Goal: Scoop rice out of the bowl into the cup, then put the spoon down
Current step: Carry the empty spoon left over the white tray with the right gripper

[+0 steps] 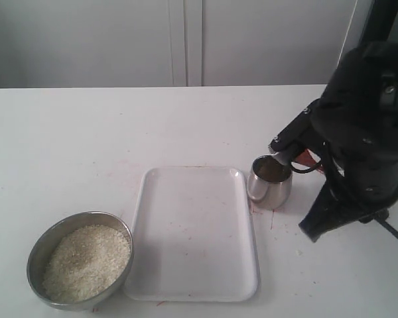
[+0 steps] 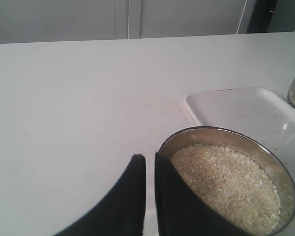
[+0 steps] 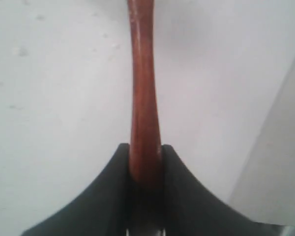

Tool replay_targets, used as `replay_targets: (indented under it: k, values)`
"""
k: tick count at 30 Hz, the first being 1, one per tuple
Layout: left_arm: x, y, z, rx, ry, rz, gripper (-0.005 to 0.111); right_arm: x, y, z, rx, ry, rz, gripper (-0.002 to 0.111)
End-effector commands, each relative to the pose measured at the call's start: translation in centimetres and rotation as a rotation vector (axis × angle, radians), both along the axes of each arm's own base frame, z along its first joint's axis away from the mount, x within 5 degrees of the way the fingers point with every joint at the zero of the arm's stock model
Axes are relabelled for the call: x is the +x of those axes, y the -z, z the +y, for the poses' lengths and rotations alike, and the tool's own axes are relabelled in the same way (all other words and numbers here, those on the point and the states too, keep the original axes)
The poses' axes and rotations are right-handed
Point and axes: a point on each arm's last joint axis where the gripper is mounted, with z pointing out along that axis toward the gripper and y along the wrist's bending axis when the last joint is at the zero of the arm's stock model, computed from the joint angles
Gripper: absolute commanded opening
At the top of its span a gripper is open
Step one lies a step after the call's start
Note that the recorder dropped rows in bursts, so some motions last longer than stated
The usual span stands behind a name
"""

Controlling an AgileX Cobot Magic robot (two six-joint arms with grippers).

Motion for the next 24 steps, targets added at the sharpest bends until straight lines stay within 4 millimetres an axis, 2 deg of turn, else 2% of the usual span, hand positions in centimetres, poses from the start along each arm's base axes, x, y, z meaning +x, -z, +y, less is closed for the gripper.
replay_targets:
  k: [1,3,6,8,12,15,17,20,24]
  values:
    - [0.0,-0.1,-0.1,-0.006,0.01,0.002,0.014,-1.8,-1.8,0.7,0.172,0.126,-0.053,0.0]
    - [0.0,-0.1,-0.1,-0.006,0.01,0.002,0.014,-3.3,-2.9,1.3,0.288,0.153,-0.054,0.0]
    - [0.0,-0.1,-0.1,-0.006,0.01,0.002,0.014,-5.8,-3.8,3.0,0.511,0.189,0.051,0.0]
    - [0.0,-0.1,-0.1,-0.006,0.01,0.002,0.014,-7.2,-4.2,4.2,0.566,0.215,0.06,0.0]
    - [0.0,-0.1,-0.1,-0.006,0.01,0.002,0.014,-7.6,-4.3,6.6,0.679,0.217,-0.004,0.0]
    - [0.0,-0.1,-0.1,-0.006,0.01,0.002,0.014,-6.9,-3.7,8.5,0.763,0.216,-0.044,0.0]
    - [0.0,-0.1,-0.1,-0.006,0.01,0.002,0.014,-5.9,-2.6,9.6,0.776,0.215,-0.051,0.0]
    - [0.0,-0.1,-0.1,-0.006,0.01,0.002,0.014,-3.8,-1.6,11.3,0.712,0.21,-0.072,0.0]
    - [0.0,-0.1,-0.1,-0.006,0.01,0.002,0.014,-0.7,-1.6,13.5,0.677,0.214,-0.169,0.0]
